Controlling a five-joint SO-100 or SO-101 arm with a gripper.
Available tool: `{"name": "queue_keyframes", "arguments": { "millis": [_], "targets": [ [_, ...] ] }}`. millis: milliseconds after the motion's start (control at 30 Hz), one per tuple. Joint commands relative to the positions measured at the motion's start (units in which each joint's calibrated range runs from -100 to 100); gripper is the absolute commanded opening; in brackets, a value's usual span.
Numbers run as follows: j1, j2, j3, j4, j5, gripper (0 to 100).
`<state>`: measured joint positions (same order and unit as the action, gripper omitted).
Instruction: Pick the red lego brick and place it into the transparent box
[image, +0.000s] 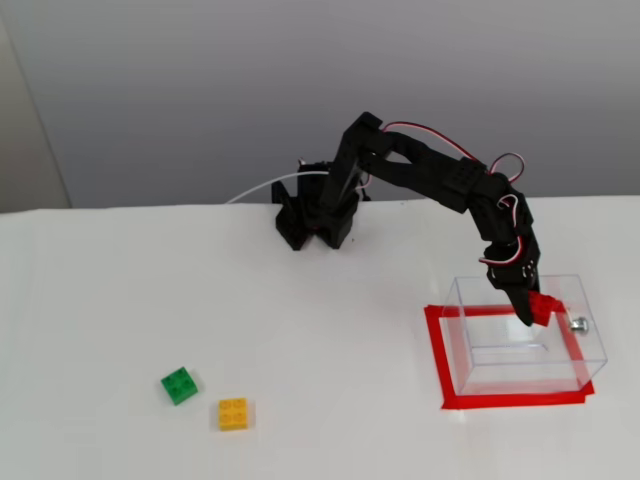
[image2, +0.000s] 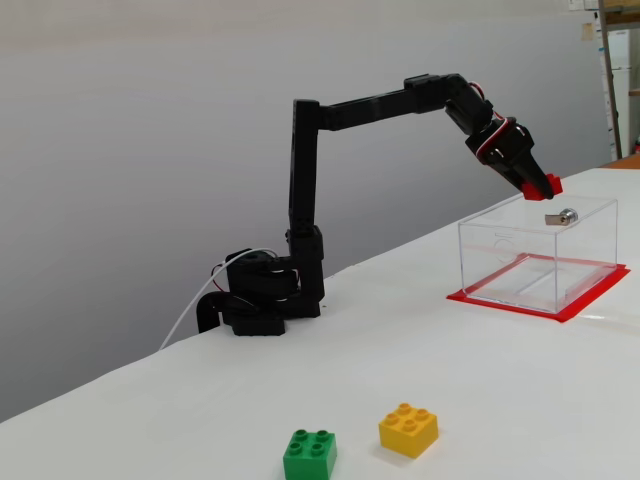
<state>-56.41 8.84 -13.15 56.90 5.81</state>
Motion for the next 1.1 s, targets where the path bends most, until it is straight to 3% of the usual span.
{"name": "queue_keyframes", "arguments": {
  "millis": [0,133,567,867,1067],
  "targets": [
    [0.2,-0.4,-2.6,-0.7,-0.1,24],
    [-0.2,-0.3,-2.6,-0.4,-0.1,35],
    [-0.3,-1.0,-2.6,-0.1,0.1,34],
    [0.1,-3.3,-2.2,0.2,-0.1,7],
    [0.6,-7.4,-2.5,4.6,-0.1,2]
  ]
}}
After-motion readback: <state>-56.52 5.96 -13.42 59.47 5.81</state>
